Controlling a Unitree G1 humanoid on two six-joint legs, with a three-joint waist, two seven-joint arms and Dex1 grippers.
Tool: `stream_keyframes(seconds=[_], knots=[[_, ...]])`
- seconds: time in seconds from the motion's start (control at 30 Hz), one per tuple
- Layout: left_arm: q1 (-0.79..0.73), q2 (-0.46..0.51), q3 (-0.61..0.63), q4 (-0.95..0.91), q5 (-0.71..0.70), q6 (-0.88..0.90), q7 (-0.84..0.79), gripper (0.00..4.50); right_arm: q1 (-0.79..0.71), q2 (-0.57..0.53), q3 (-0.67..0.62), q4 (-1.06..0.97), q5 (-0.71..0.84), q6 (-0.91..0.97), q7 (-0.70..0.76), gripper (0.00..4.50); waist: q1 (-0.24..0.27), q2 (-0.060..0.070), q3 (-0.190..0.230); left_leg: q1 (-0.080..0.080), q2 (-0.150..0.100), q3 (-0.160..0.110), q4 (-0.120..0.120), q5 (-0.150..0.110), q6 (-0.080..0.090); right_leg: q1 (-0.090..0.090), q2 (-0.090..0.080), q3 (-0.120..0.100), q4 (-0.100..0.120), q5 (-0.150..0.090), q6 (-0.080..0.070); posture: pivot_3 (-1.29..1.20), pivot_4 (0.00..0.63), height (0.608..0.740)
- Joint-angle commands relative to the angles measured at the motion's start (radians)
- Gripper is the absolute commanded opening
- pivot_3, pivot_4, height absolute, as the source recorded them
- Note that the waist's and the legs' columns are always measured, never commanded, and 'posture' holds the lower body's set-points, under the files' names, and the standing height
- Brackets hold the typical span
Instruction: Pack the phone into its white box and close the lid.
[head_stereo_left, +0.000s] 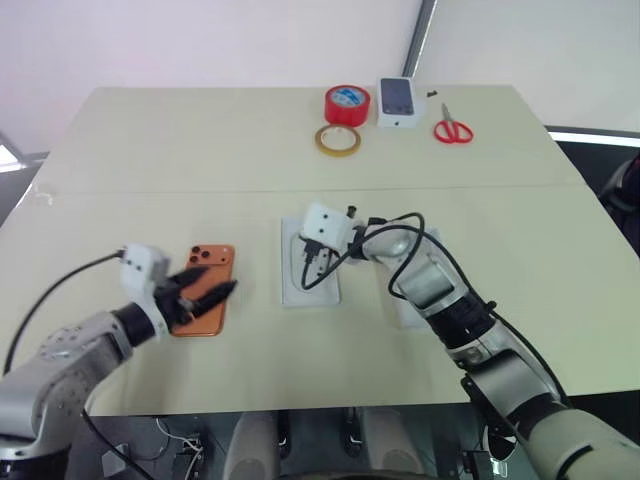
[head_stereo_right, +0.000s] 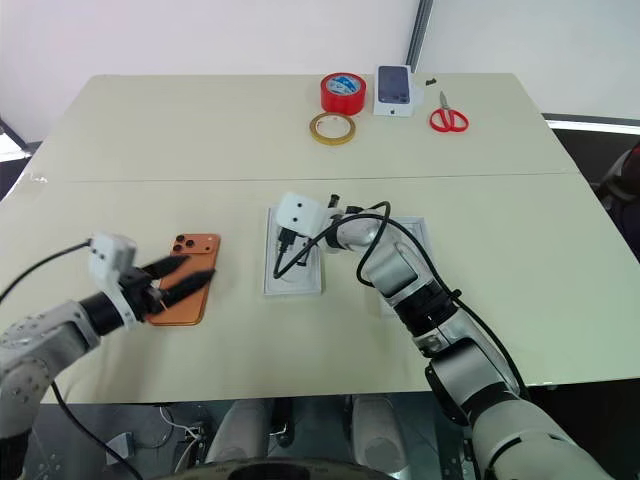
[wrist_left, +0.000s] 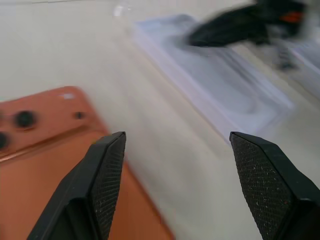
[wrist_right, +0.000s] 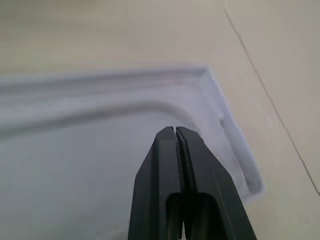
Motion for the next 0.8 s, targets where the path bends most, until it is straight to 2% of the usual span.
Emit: stream_keyframes(seconds=[0.03, 0.2, 0.47, 0.8], knots=[[-0.025, 0.006, 0.083, 0.037, -0.009, 0.097, 0.121, 4.47, -0.019, 0.060, -0.004, -0.103, 0.045, 0.117, 0.016, 0.00, 0.001, 0.000, 0.000, 0.001, 0.000, 0.000, 0.000, 0.000, 0.000, 0.000, 0.000, 0.000, 0.002, 0.000, 0.001, 0.00, 0.150, 0.740], [-0.097, 0.022, 0.133, 0.110, -0.076, 0.307, 0.218, 4.47, -0.038, 0.121, 0.112, -0.107, 0.019, 0.182, 0.052, 0.00, 0.004, -0.001, 0.000, 0.002, 0.000, -0.002, 0.001, 0.001, -0.001, 0.001, 0.002, -0.003, 0.004, 0.000, 0.000, 0.00, 0.150, 0.740], [-0.141, 0.063, 0.119, 0.114, -0.161, 0.536, 0.195, 4.47, -0.084, 0.189, 0.251, 0.024, -0.019, 0.166, 0.092, 0.00, 0.001, -0.001, -0.001, 0.001, 0.000, -0.003, 0.002, 0.002, -0.002, 0.002, 0.000, -0.004, 0.003, 0.000, 0.000, 0.00, 0.150, 0.740], [-0.170, -0.028, 0.118, 0.067, -0.248, 0.668, 0.198, 4.47, -0.145, 0.248, 0.288, 0.186, -0.067, 0.091, 0.104, 0.00, 0.002, 0.000, -0.002, 0.002, -0.001, -0.003, 0.000, 0.000, -0.006, 0.001, -0.003, -0.003, 0.003, 0.000, 0.000, 0.00, 0.150, 0.740]])
